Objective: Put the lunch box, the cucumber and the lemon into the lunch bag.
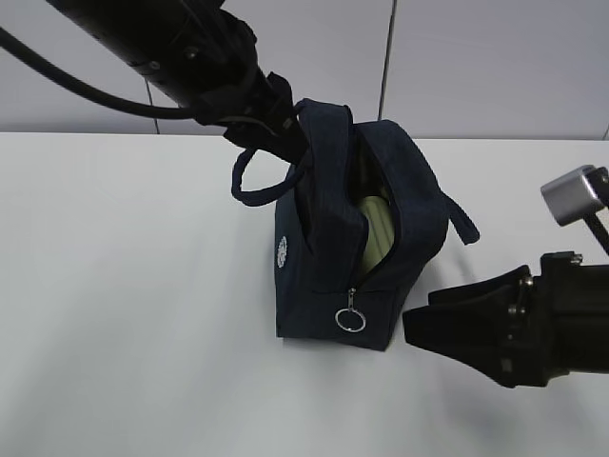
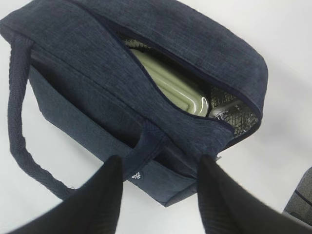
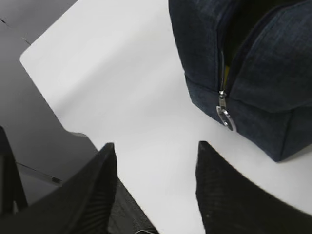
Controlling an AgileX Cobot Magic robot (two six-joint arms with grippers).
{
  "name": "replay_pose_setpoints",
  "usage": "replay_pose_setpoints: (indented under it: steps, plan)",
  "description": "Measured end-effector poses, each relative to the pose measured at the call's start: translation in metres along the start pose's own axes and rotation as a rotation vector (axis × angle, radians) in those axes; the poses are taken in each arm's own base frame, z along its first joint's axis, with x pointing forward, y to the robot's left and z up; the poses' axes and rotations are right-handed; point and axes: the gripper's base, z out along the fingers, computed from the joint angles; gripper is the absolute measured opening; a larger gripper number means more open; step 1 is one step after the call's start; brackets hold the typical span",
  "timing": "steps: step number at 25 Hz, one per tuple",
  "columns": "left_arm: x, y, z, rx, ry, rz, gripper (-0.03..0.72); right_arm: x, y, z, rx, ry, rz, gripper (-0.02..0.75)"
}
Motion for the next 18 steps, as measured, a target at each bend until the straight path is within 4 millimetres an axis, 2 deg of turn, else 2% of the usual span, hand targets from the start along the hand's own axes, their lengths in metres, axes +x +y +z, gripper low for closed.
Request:
replay_pose_setpoints:
  steps: [4,10,18]
  plan:
    - [0.000,0.000,0.000,-0.001,-0.002,0.001,0.344,0.004,-0.002,0.008,-0.061,0.020,0.041,0.398]
    - [0.000,0.000,0.000,-0.001,-0.003,0.001,0.344,-0.001,-0.019,0.027,-0.083,0.064,0.071,0.488]
    - [0.000,0.000,0.000,-0.001,-0.003,0.001,0.344,-0.002,-0.040,0.048,-0.081,0.152,-0.017,0.506]
